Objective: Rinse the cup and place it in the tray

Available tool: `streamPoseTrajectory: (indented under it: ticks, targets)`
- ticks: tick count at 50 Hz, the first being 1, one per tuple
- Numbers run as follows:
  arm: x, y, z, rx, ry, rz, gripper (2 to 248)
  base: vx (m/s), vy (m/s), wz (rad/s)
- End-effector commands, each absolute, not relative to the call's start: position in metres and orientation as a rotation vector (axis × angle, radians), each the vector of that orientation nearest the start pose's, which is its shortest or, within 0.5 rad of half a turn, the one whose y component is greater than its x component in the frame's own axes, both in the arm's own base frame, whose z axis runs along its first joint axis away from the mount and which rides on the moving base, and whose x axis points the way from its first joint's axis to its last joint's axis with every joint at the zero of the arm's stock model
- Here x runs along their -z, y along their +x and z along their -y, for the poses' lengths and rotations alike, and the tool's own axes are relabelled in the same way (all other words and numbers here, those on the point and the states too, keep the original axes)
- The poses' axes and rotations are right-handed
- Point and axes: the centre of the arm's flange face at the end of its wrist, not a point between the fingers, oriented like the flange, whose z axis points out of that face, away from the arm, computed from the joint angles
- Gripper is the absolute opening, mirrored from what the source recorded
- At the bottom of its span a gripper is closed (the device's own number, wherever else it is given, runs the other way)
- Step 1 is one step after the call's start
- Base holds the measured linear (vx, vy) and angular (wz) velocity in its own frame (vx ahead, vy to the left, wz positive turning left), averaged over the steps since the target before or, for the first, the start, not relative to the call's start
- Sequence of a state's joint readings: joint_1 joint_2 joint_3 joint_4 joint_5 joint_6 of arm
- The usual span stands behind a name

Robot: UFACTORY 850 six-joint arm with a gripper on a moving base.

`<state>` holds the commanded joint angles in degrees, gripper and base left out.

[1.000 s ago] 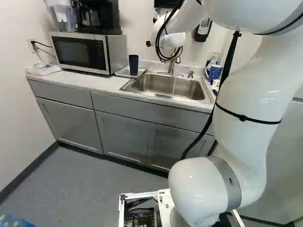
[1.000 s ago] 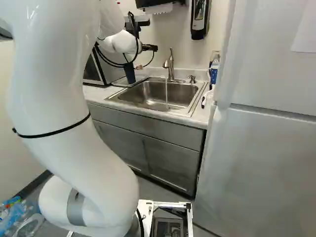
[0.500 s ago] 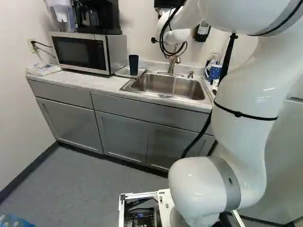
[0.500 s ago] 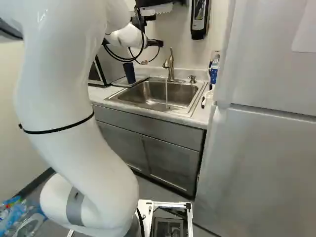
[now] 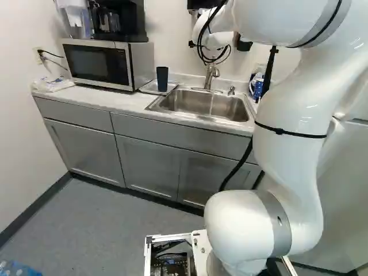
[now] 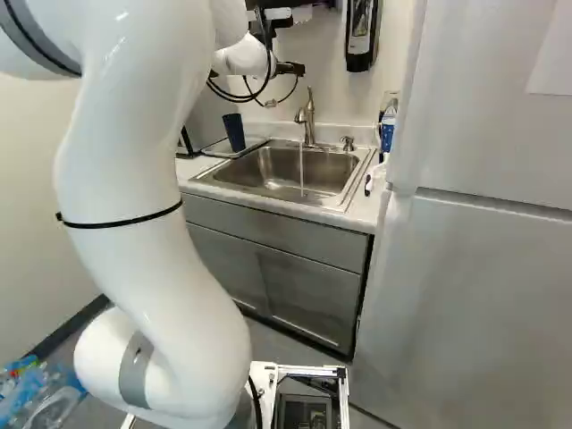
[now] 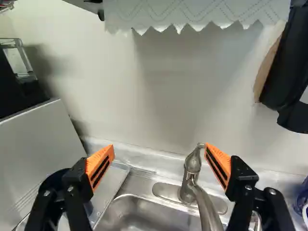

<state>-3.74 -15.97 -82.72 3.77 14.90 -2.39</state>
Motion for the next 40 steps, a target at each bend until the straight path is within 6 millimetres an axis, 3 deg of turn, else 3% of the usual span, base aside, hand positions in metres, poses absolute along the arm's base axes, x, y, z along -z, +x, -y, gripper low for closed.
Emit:
streamPoseTrajectory:
  ticks: [24,40]
  targets:
    - [-0.690,0.682,0.063,2.094,-2.413,-0.152,247,0.000,0.000,0.000]
    - [-0.684,0.710,0.065,2.091,-2.414,-0.151,247,0.000,0.000,0.000]
